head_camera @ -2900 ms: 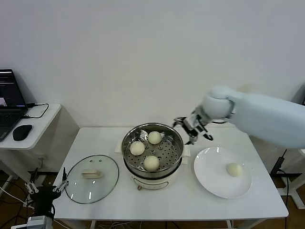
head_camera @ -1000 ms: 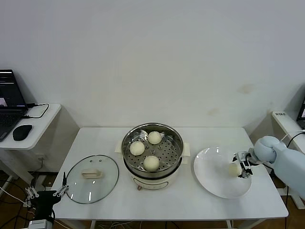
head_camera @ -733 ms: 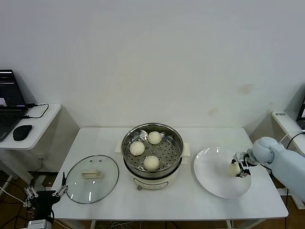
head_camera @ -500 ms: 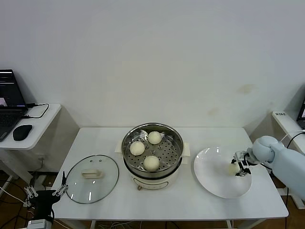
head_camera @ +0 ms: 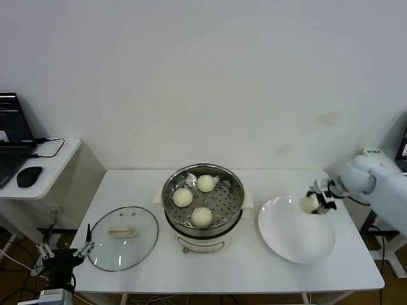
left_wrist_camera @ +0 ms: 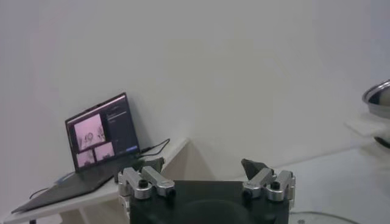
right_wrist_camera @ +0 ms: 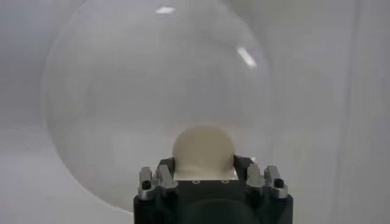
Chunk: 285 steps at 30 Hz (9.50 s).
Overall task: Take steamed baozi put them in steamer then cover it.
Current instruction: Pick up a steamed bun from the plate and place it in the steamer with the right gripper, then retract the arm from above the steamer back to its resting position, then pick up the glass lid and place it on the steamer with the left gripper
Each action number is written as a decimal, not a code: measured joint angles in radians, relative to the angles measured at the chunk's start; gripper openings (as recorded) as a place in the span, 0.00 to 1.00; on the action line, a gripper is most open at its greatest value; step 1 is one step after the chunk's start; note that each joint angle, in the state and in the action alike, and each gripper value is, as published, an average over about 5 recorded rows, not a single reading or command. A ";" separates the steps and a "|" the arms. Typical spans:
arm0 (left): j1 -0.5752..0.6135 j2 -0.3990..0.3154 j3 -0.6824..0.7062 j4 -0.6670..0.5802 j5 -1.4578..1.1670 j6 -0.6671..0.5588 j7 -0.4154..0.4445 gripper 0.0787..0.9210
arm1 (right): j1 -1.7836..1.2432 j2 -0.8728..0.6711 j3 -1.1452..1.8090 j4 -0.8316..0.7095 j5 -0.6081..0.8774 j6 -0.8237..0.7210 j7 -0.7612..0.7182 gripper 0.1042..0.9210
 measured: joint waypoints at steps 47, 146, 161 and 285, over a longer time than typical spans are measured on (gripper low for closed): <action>-0.010 -0.014 -0.024 0.002 -0.016 -0.005 -0.005 0.88 | 0.337 0.486 -0.459 0.096 0.560 -0.485 0.349 0.63; -0.361 0.120 0.150 0.573 1.339 -0.151 0.078 0.88 | -1.869 1.000 1.843 0.449 0.191 0.564 0.911 0.88; -0.478 0.106 0.185 0.686 1.335 -0.154 0.086 0.88 | -1.882 1.018 1.854 0.442 0.169 0.570 0.911 0.88; -0.838 -0.111 0.853 0.334 1.385 0.572 0.509 0.08 | -1.837 1.055 1.666 0.321 -0.141 0.670 1.014 0.88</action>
